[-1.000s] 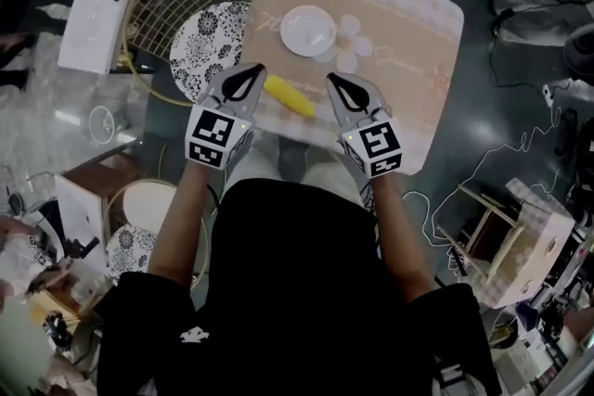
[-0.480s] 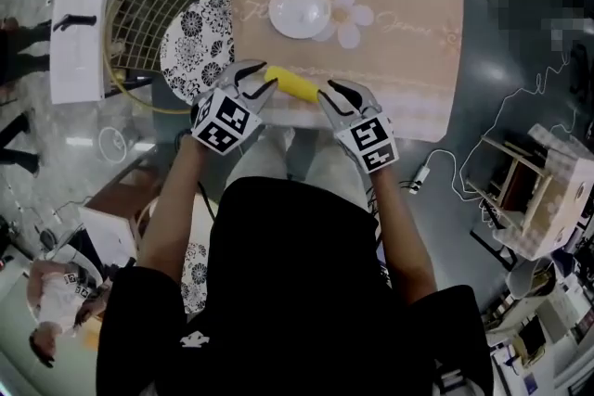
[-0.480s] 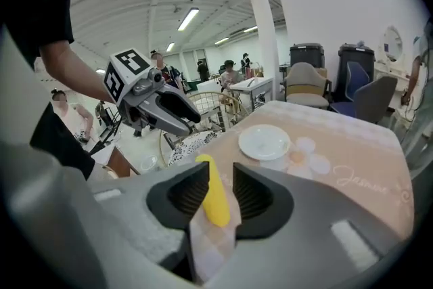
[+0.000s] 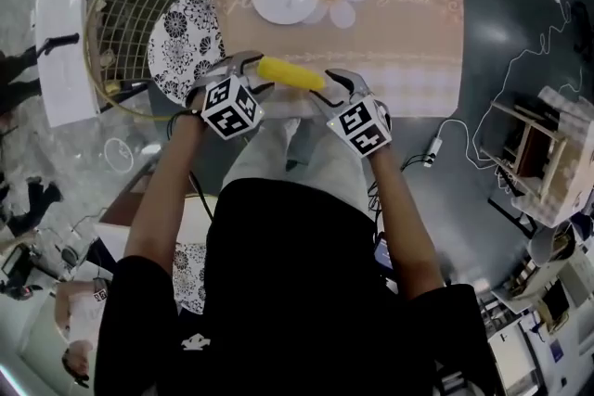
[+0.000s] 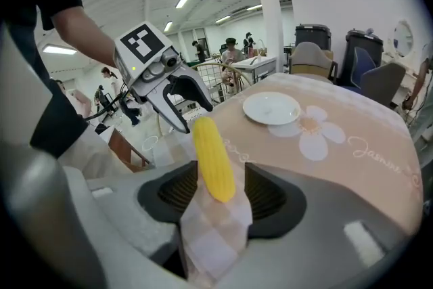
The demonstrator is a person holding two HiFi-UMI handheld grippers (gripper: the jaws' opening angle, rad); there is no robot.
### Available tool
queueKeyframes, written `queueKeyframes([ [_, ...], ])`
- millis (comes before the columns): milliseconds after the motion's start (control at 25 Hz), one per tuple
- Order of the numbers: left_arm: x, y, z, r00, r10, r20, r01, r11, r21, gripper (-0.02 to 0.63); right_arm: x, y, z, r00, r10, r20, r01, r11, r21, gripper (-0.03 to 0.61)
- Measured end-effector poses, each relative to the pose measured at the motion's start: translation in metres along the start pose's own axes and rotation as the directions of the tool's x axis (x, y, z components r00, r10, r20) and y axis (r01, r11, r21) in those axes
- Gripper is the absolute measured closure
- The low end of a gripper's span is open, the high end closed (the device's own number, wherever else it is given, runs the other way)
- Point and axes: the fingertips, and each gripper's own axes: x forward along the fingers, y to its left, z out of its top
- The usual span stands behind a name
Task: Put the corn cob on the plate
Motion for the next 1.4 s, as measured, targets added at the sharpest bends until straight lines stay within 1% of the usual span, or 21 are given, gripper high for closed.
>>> queueKeyframes([
  [120,0.012,-0.001,-0.006,0.999,-0.024,-0.044,0.027,0.997,0.074,0.339,0.010,0.001,-0.012,1.000,0.001,-0.028,-0.001,1.000,-0.006,0.350],
  [320,0.024,-0.003,-0.010,0.996,-0.044,-0.079,0.055,0.988,0.145,0.339,0.026,0.004,-0.022,0.996,-0.018,-0.084,0.012,0.997,-0.072,0.334],
  [440,0.030,-0.007,-0.012,0.994,-0.055,-0.099,0.072,0.981,0.180,0.339,0.035,0.005,-0.025,0.994,-0.022,-0.105,0.013,0.996,-0.088,0.334],
  [640,0.037,-0.004,-0.014,0.993,-0.059,-0.099,0.075,0.983,0.167,0.339,0.048,0.005,-0.029,0.991,-0.014,-0.134,0.001,0.995,-0.099,0.334],
  [760,0.044,-0.003,-0.014,0.993,-0.050,-0.105,0.068,0.981,0.179,0.339,0.051,0.002,-0.032,0.988,-0.018,-0.152,0.002,0.994,-0.106,0.334],
  [1080,0.048,-0.004,-0.014,0.994,-0.061,-0.096,0.078,0.979,0.186,0.334,0.052,0.000,-0.032,0.985,-0.054,-0.164,0.034,0.992,-0.122,0.347],
  [1200,0.049,-0.004,-0.016,0.994,-0.066,-0.092,0.082,0.980,0.181,0.333,0.052,-0.001,-0.032,0.985,-0.051,-0.166,0.029,0.991,-0.130,0.354],
  [1280,0.049,-0.003,-0.016,0.994,-0.062,-0.090,0.078,0.980,0.181,0.321,0.052,-0.001,-0.032,0.984,-0.046,-0.171,0.022,0.990,-0.138,0.357],
  [1400,0.047,-0.001,-0.017,0.993,-0.061,-0.102,0.079,0.981,0.178,0.319,0.053,-0.001,-0.030,0.983,-0.032,-0.183,0.004,0.989,-0.150,0.360],
])
